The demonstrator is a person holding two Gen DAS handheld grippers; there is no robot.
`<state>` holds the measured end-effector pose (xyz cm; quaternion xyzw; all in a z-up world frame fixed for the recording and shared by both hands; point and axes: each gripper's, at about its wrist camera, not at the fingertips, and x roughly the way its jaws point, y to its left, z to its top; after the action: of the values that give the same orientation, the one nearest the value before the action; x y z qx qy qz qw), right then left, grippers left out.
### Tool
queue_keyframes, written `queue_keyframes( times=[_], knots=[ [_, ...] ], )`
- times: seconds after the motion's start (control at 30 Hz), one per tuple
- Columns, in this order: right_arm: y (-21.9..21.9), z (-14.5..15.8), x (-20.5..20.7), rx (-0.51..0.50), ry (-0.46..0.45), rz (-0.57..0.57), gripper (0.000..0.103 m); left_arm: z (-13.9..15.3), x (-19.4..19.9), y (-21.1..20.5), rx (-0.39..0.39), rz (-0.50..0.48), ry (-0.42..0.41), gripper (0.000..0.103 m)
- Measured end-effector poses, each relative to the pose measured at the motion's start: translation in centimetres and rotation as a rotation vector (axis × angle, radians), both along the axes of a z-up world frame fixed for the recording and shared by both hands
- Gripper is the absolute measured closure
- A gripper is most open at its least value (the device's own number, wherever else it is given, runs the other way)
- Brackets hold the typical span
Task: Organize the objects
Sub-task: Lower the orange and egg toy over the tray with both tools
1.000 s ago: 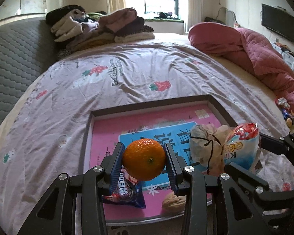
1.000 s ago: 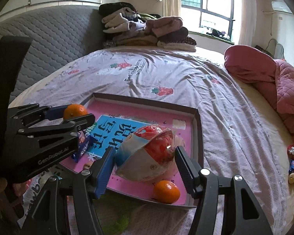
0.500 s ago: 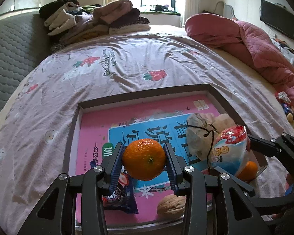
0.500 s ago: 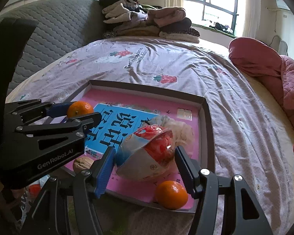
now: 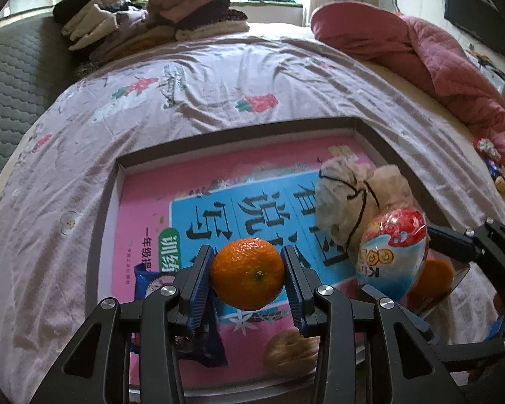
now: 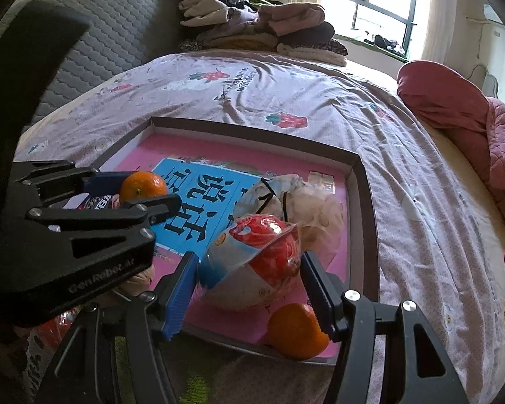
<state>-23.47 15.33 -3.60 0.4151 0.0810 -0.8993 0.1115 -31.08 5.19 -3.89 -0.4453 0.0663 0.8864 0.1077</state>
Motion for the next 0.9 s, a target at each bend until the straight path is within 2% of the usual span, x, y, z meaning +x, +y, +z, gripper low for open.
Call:
queue_keyframes(
  times=[0.17,0.9],
  knots=[
    [0.03,-0.04,0.03,-0.002,-0.006,-0.003,0.041,-0.18,-0.01,0.16,-0.016,-0.006,-0.013,0.061],
    [-0.38,-0.57,0.14,0.055,-0.032,-0.025,0.041,0.03,0.44,-0.05,0.008,0.003,-0.020,0.060]
  ],
)
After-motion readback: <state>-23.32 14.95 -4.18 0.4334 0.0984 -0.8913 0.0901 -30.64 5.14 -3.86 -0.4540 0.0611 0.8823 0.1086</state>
